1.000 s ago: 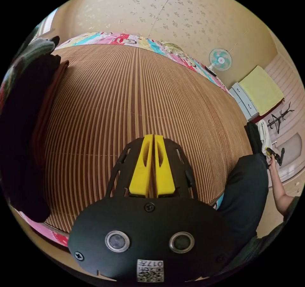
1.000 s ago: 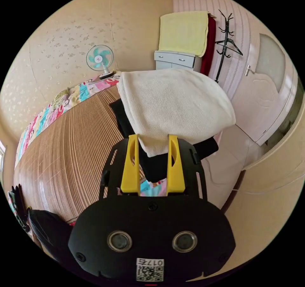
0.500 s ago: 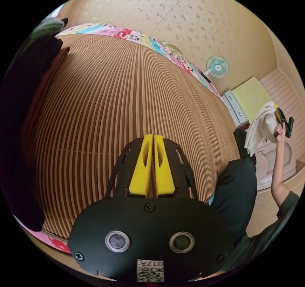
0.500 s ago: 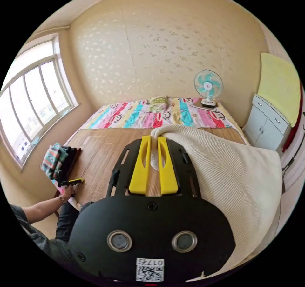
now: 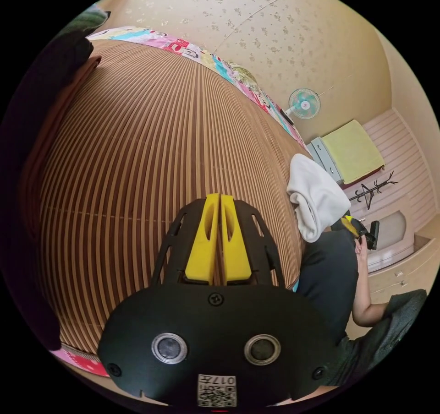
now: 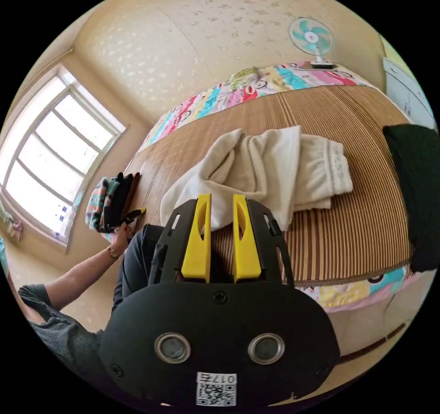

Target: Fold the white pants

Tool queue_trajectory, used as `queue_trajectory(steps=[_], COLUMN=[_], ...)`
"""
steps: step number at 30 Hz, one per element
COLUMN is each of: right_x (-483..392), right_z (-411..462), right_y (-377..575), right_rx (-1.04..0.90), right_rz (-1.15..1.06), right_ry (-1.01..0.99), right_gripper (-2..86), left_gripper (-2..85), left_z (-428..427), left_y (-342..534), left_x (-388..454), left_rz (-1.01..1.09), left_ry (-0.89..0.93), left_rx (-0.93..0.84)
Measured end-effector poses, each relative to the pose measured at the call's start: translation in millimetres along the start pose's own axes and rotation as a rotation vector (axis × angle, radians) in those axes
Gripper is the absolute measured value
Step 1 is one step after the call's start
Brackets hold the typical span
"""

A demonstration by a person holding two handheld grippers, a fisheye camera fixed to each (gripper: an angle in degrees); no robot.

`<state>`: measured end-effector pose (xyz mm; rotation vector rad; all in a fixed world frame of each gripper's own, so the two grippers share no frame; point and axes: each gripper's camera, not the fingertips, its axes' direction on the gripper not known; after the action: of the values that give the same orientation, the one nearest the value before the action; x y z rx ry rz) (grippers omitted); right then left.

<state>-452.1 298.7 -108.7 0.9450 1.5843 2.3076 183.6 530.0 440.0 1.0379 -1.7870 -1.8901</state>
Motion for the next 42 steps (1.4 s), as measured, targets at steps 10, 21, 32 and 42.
queue_trajectory(steps=[10, 21, 32, 42], right_x=[186.0, -96.5, -251.2, -190.3], right_z=[45.6, 62.7, 250.4, 254.4], right_y=[13.4, -166.5, -126.5, -127.4], right_rx=[0.181, 0.133, -0.195, -0.203], right_rz=[0.572, -0.177, -0.431, -0.376], right_ry=[-0.311, -0.442, -0.186, -0.646], right_gripper=[15.1, 7.7, 6.1, 5.5], left_gripper=[-1.0, -1.0, -1.0, -0.4], left_z=[-5.2, -10.5, -18.2, -32.8], left_y=[-11.4, -26.0, -39.1, -43.8], left_x=[-5.4, -19.4, -24.1, -26.6], left_rz=[-0.007, -0.041, -0.073, -0.138], left_ry=[0.013, 0.091, 0.145, 0.229], left_rx=[0.006, 0.02, 0.034, 0.055])
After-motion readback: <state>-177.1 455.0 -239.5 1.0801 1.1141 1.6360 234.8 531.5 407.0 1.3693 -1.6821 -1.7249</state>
